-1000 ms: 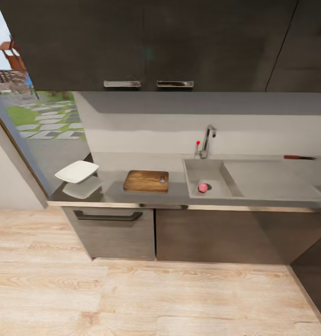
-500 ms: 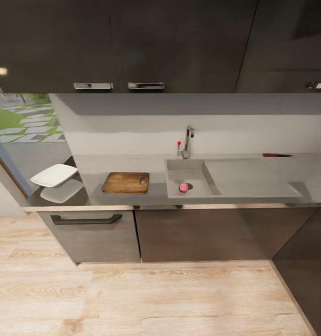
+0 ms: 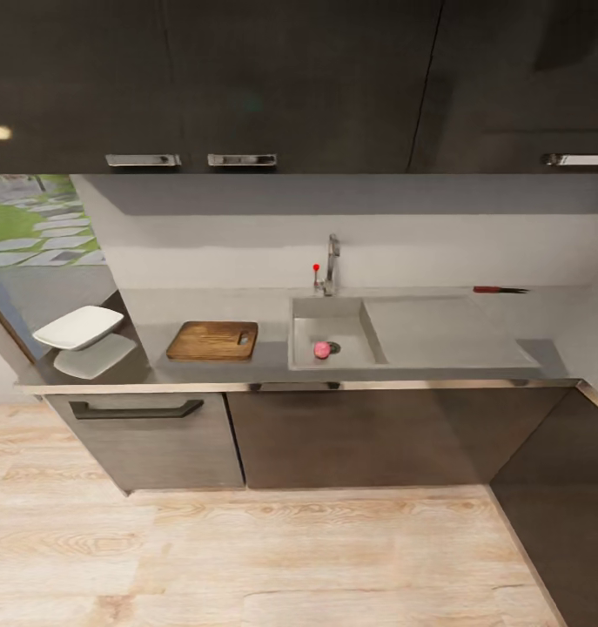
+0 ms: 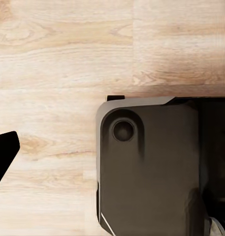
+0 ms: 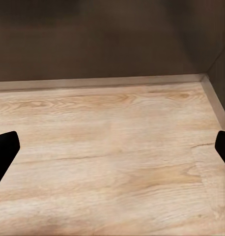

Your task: In the kitchen, take the Vidalia onion out of the sink, dice it on the chopping board with the paring knife, put the diced onion into the bowl on the countertop, then place both the paring knife and the chopping board into the sink.

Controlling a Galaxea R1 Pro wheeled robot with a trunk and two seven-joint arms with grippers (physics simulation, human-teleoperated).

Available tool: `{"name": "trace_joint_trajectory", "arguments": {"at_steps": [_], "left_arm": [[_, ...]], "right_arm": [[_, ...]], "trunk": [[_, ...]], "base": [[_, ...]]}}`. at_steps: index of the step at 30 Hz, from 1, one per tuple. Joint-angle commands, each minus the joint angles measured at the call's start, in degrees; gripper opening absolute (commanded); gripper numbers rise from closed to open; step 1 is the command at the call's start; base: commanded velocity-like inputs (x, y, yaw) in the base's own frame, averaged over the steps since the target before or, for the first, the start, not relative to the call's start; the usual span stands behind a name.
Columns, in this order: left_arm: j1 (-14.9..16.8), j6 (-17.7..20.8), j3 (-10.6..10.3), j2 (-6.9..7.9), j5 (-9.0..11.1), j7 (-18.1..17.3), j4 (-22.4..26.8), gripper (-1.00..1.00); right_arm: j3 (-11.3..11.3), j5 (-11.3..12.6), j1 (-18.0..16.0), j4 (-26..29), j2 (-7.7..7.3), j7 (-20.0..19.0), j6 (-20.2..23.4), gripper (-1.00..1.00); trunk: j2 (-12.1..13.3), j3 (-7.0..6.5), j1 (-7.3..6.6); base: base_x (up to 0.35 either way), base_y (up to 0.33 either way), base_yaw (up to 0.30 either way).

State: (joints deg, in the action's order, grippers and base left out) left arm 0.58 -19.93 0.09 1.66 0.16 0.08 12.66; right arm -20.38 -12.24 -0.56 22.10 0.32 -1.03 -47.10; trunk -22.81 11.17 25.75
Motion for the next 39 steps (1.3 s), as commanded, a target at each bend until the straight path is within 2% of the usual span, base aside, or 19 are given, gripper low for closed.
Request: {"name": "trace_joint_trajectory", "arguments": {"at_steps": [1,24,25,27,31,33,34,38,39], "left_arm": [[0.0,-0.2,0.0,0.01,0.0,0.0,0.0,1.00],[0.0,-0.2,0.0,-0.01,0.1,0.0,0.0,1.00],[0.0,-0.1,0.1,-0.14,0.0,0.0,0.1,1.00],[0.0,0.2,0.1,-1.36,-0.1,0.1,0.8,1.00],[0.1,1.0,0.2,-3.54,-0.3,0.2,6.1,1.00],[0.1,2.7,0.2,-4.15,-0.3,0.2,10.0,1.00],[0.1,5.2,0.2,-4.50,-0.4,0.3,13.0,1.00],[0.2,22.1,-0.2,-5.37,-0.3,0.0,27.6,1.00],[0.2,24.0,-0.4,-5.45,-0.3,0.0,29.5,1.00]], "right_arm": [[-0.4,-0.4,-0.1,0.0,0.03,-0.1,-0.2,1.00],[-0.4,-0.4,-0.1,-1.3,0.03,-0.2,-0.1,1.00],[-0.4,-0.4,-0.1,-1.4,0.03,-0.2,-0.1,1.00],[-0.4,-0.4,-0.1,-1.9,0.03,-0.3,-0.1,1.00],[-0.4,-0.4,-0.1,-2.3,0.03,-0.4,-0.1,1.00],[-0.4,-0.4,-0.1,-2.4,0.03,-0.4,-0.1,1.00],[-0.4,-0.4,-0.1,-2.4,0.03,-0.4,-0.1,1.00],[-0.4,-0.4,-0.1,-3.0,-0.02,-0.4,0.0,1.00],[-0.4,-0.4,-0.1,-3.1,-0.03,-0.4,0.0,1.00]], "trunk": [[-0.1,0.11,0.03],[-0.1,0.11,0.03],[-0.1,0.11,0.03],[-0.1,0.11,0.03],[-0.1,0.11,0.03],[-0.1,0.11,0.03],[-0.1,0.11,0.03],[-0.1,0.11,0.03],[-0.1,0.11,0.03]], "base": [[0.000,-0.220,0.000],[0.000,-0.187,0.000],[0.000,-0.023,0.000],[0.000,-0.012,0.000],[0.000,-0.004,0.000],[0.000,-0.001,0.000],[0.000,0.000,0.000],[0.000,0.000,0.000],[0.000,0.000,0.000]]}}
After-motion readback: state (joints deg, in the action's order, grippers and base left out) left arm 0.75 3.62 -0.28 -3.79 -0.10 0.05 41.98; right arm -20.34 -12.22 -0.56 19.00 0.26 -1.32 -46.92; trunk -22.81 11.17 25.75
